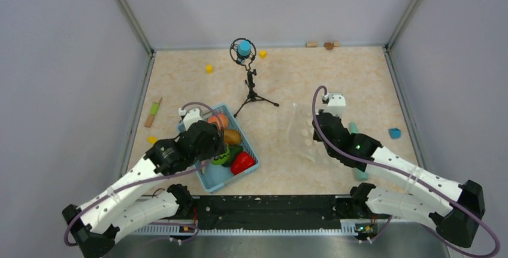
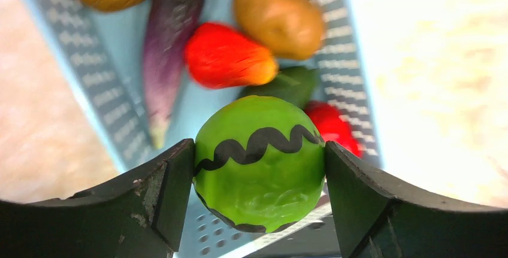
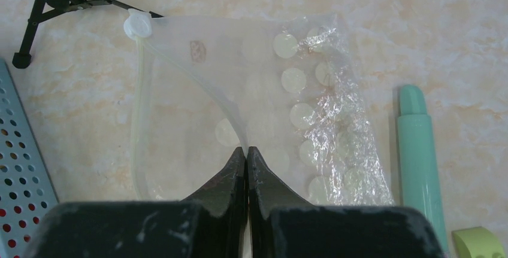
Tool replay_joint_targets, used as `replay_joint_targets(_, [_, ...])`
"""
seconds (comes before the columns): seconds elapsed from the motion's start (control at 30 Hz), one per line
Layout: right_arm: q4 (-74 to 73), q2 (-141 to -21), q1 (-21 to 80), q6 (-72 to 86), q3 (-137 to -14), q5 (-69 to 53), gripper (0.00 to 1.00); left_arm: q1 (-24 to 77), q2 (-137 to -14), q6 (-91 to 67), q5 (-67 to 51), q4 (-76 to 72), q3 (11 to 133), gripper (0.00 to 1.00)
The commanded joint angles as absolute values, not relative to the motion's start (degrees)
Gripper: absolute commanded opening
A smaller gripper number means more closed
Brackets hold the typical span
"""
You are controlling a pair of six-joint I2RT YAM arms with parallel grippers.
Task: Place the food in the zip-top bag and seal the zipper
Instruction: Pick up the fake fruit from the bin, then place the fake fruit in the zipper food storage bag.
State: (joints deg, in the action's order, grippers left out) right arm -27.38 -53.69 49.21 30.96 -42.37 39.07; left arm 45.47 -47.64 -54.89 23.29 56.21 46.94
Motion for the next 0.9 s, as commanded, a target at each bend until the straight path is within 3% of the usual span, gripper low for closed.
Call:
replay_joint_targets(0.0, [-26.21,-51.66,48.62,31.95,-41.66,38.21,0.00,45.70,-41.99,-48.30,17.29,35.16,45.62,0.19])
replay_joint_targets(0.13, [-26.22,-50.41,48.61,32.43,-41.50,36.82,0.00,46.06,-42.66,-43.50,4.72,16.33,42.75,0.19])
replay_joint_targets(0.23, [-25.77,-49.37,48.59,33.09,-41.18,35.27,0.00,48.12,-47.07,-41.12,2.26,9.00,43.75,0.17])
replay_joint_targets(0.87, [-24.66,-43.88,48.54,37.45,-42.12,27.28,0.00,53.51,-75.56,-37.76,-7.88,-16.45,52.56,0.20])
